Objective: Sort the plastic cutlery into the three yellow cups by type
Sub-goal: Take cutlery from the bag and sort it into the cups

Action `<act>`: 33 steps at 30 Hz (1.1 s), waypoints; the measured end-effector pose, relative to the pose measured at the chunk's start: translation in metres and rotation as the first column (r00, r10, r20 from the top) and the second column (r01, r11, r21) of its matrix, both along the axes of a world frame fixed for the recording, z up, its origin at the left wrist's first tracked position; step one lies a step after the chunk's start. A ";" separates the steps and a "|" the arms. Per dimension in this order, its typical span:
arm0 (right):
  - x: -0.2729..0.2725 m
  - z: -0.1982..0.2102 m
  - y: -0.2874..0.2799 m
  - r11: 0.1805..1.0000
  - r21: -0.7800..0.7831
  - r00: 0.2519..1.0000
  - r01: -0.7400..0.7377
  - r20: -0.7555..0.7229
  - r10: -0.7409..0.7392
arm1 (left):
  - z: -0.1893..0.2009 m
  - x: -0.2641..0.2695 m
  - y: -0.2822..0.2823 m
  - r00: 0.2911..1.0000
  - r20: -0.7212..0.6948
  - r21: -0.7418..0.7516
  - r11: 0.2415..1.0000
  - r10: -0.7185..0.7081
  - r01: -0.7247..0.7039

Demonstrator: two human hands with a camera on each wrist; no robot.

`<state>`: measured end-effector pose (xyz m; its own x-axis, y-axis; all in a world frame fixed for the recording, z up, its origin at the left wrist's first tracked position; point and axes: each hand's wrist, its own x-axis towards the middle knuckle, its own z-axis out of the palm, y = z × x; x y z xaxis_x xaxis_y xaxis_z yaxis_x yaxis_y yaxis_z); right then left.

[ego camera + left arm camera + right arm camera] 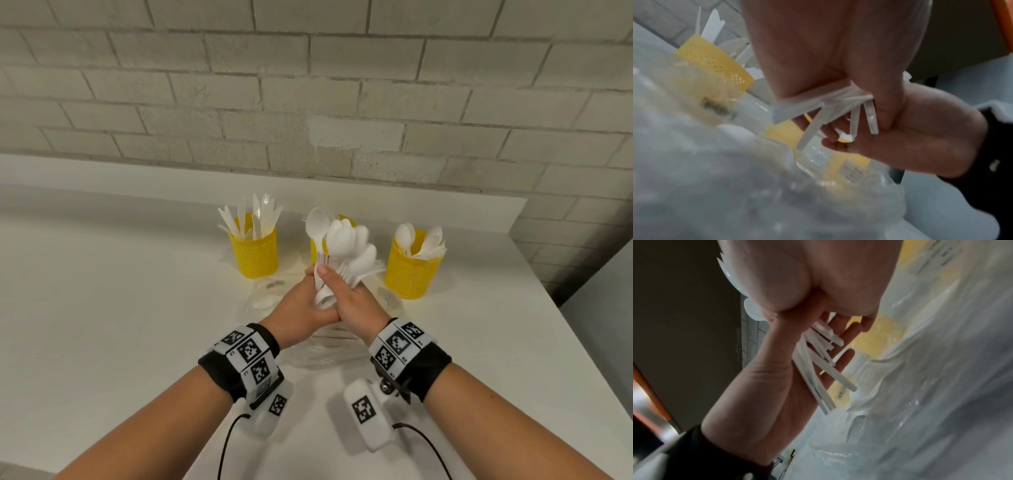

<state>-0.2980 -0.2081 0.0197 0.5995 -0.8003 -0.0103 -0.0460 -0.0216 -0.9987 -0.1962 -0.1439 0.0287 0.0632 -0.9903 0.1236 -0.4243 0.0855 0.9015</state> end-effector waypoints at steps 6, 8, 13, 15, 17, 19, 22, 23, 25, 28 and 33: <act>0.002 0.007 0.000 0.998 0.000 0.996 -0.064 -0.063 0.064 | -0.008 -0.010 -0.001 0.990 -0.101 -0.094 0.990 0.095 -0.105; 0.000 0.017 -0.002 1.000 -0.015 1.000 -0.022 -0.004 0.022 | -0.007 -0.008 -0.003 0.983 -0.120 -0.083 0.986 0.137 -0.148; -0.009 0.055 -0.012 0.997 0.008 0.954 0.075 0.292 -0.074 | -0.003 0.008 -0.005 0.982 -0.080 -0.071 0.982 0.170 -0.176; -0.012 0.069 -0.021 0.993 -0.055 0.951 0.101 0.299 -0.080 | -0.002 0.013 -0.004 0.984 -0.028 -0.059 0.982 0.176 -0.177; -0.010 0.079 -0.026 0.983 -0.171 0.977 0.058 0.215 -0.020 | -0.002 0.014 -0.004 0.988 0.009 -0.030 0.987 0.156 -0.156; -0.003 0.083 -0.029 0.976 -0.218 0.990 0.023 0.144 0.009 | 0.000 0.013 -0.006 0.987 -0.041 0.019 0.988 0.156 -0.155; 0.007 0.084 -0.032 0.983 -0.180 0.988 0.042 0.155 -0.014 | 0.006 0.012 -0.008 0.975 -0.177 0.076 0.989 0.137 -0.125; 0.009 0.084 -0.033 0.987 -0.154 0.987 0.048 0.160 -0.023 | 0.008 0.012 -0.009 0.972 -0.199 0.081 0.991 0.123 -0.109; 0.011 0.084 -0.032 0.988 -0.151 0.993 0.041 0.120 -0.023 | 0.011 0.014 -0.010 0.972 -0.211 0.078 0.993 0.102 -0.087; 0.012 0.082 -0.025 0.990 -0.135 0.999 -0.035 0.034 0.040 | 0.016 0.015 -0.012 0.956 -0.266 0.086 0.991 0.122 -0.103; 0.012 0.083 -0.020 0.991 -0.102 0.990 0.091 0.117 -0.079 | 0.022 0.019 -0.013 0.929 -0.324 0.073 0.983 0.181 -0.166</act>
<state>-0.2861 -0.2277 0.1030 0.5216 -0.8413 0.1417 0.0604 -0.1292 -0.9898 -0.1773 -0.1567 0.0508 0.2638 -0.9643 0.0237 -0.1089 -0.0053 0.9940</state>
